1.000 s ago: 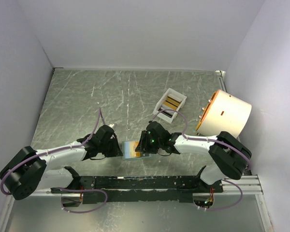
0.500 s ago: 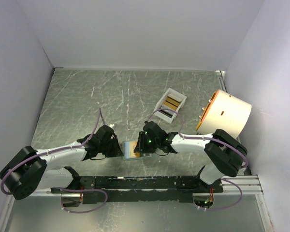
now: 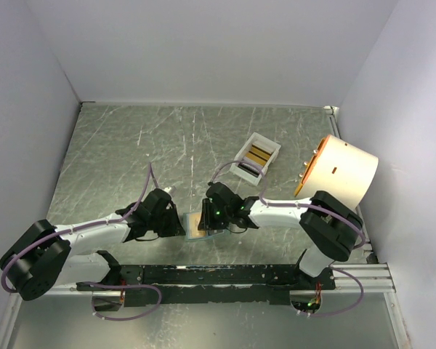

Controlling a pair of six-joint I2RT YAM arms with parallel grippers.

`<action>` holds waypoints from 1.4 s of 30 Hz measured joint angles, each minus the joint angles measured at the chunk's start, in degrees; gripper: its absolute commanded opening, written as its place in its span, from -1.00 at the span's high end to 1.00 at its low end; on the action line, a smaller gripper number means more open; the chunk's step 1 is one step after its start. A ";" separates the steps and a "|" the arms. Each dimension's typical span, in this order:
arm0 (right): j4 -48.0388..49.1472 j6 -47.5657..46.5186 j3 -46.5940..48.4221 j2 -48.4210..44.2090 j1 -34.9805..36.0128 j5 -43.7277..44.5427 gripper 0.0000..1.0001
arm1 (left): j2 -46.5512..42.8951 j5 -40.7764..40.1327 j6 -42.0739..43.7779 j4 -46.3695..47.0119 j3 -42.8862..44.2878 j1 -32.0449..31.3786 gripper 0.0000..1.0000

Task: Put the credit cards into the card holder
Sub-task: Insert the credit card into the card holder, then pick up the credit card from the storage box.

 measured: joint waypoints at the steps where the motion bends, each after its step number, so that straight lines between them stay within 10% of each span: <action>1: -0.55 -0.35 0.37 0.02 0.13 0.31 0.33 | 0.00 0.00 0.00 0.00 0.00 0.00 0.69; 17: -12.59 -8.24 8.46 -6.60 0.31 8.17 0.18 | -5.03 -1.31 1.57 -6.14 5.88 0.00 0.10; 25: -17.59 -15.50 13.64 -10.40 -1.55 17.20 0.18 | -9.29 -3.72 4.00 -14.08 13.07 0.00 -0.98; 42: -19.26 -45.55 34.64 4.09 -24.52 29.86 0.17 | -16.09 -10.62 18.38 -28.39 24.83 0.00 -0.99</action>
